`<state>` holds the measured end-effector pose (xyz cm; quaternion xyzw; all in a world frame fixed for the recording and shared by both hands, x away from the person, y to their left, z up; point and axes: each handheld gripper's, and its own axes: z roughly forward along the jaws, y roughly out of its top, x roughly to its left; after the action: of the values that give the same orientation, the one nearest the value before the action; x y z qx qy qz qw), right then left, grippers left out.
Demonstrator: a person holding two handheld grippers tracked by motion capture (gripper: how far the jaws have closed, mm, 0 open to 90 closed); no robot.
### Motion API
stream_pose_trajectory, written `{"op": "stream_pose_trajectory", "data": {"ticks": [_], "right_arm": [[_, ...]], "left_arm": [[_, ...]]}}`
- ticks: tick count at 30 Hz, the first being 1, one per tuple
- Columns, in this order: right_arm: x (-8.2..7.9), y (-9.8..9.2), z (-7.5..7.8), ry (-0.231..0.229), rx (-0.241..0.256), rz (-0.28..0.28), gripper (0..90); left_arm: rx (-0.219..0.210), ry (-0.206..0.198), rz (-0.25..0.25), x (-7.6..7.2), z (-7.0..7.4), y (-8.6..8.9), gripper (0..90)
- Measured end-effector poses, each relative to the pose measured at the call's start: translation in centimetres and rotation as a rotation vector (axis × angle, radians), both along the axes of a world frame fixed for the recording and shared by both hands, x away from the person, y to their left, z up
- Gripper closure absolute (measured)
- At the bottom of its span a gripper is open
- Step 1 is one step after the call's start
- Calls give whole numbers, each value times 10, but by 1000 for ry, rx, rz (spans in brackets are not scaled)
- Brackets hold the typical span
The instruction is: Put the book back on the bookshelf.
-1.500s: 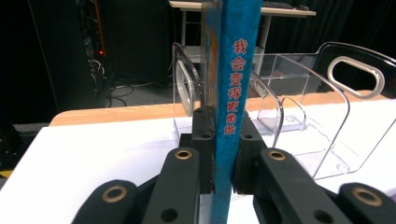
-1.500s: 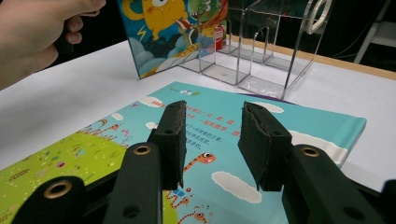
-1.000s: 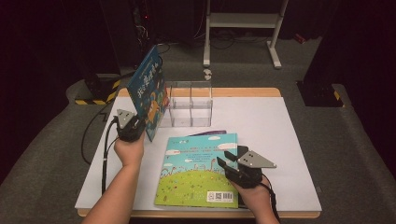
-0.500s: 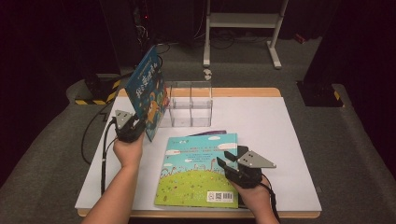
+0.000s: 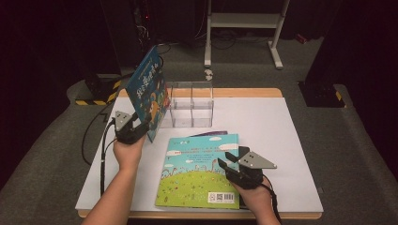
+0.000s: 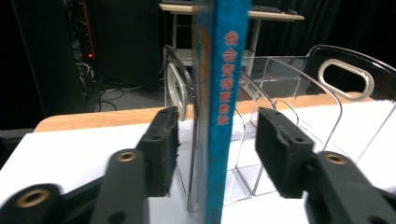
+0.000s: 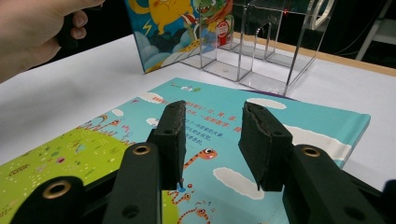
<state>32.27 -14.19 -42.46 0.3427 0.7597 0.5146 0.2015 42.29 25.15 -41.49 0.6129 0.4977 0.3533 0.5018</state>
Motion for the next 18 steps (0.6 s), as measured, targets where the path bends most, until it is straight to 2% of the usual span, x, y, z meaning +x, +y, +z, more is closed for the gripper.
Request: {"op": "stream_pose_trajectory", "data": {"ticks": [3,8,13,18], "right_arm": [[0,0,0,2,0,-1,596],[0,-1,0,2,-1,-1,593],[-1,-1,0,2,-4,-4,592],[0,-2,0,2,-2,-9,589]], "left_arm": [[-10,11,-6,-1,1,1,311],[-22,26,-14,-8,6,9,155],[-8,52,-39,-21,9,16,63],[-17,81,-70,-35,6,17,36]]}}
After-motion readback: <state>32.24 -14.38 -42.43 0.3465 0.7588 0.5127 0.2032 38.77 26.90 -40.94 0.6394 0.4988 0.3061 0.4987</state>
